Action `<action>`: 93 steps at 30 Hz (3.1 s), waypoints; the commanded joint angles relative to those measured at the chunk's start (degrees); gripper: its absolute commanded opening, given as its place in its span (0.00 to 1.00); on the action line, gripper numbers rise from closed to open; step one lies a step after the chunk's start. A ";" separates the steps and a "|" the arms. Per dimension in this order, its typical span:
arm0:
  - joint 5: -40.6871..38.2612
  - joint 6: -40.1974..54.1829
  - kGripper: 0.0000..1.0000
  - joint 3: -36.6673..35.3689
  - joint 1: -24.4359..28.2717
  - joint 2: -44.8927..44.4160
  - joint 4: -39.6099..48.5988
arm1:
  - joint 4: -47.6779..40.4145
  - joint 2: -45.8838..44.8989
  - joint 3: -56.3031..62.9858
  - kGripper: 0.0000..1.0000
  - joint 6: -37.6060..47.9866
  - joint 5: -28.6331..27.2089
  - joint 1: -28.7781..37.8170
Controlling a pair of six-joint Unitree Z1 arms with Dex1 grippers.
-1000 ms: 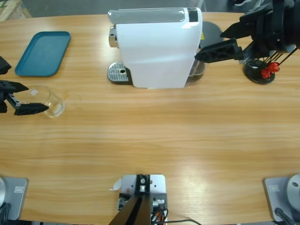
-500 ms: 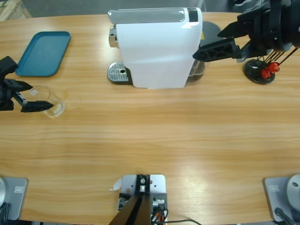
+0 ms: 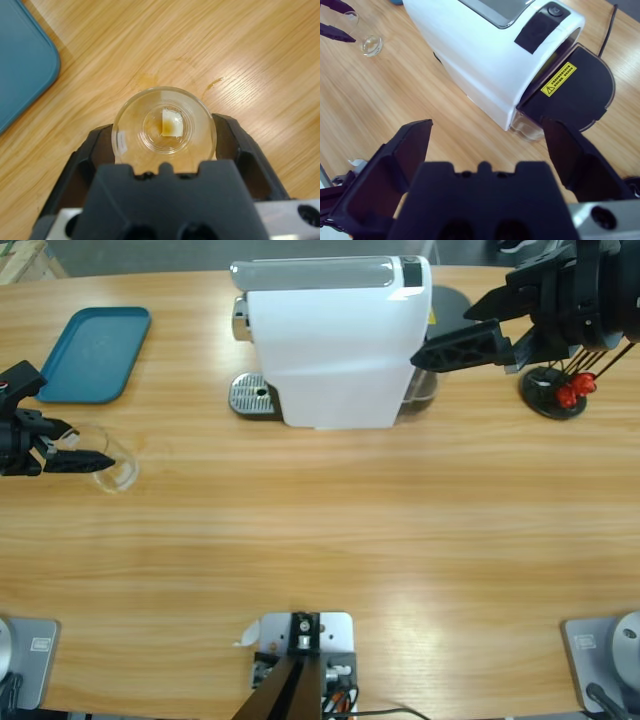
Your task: Pour coffee
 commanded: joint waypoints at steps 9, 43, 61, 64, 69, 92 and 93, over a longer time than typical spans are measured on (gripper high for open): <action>-7.86 13.02 0.35 -15.14 -5.02 4.19 10.63 | 0.47 0.70 1.50 1.00 -0.50 0.29 -0.78; -15.86 25.84 0.34 -41.44 -9.13 34.90 9.56 | 10.93 -5.81 -3.47 1.00 -2.63 -0.38 -10.62; -16.92 26.31 0.34 -43.70 -10.22 36.25 9.56 | 11.07 -5.82 -3.03 1.00 -2.88 -0.38 -10.62; -17.30 26.31 0.34 -43.62 -11.08 36.60 9.56 | 11.07 -5.75 -3.02 1.00 -2.88 -0.38 -10.62; -17.36 26.31 0.34 -43.49 -11.56 36.71 9.56 | 11.07 -5.65 -2.95 1.00 -2.96 -0.38 -10.62; -15.42 25.12 0.99 -41.77 -9.55 34.99 9.47 | 11.07 -5.49 -2.49 1.00 -2.96 -0.22 -10.62; -15.69 24.92 0.99 -41.68 -9.10 34.27 9.47 | 11.07 -5.54 -2.51 1.00 -2.96 -0.06 -10.62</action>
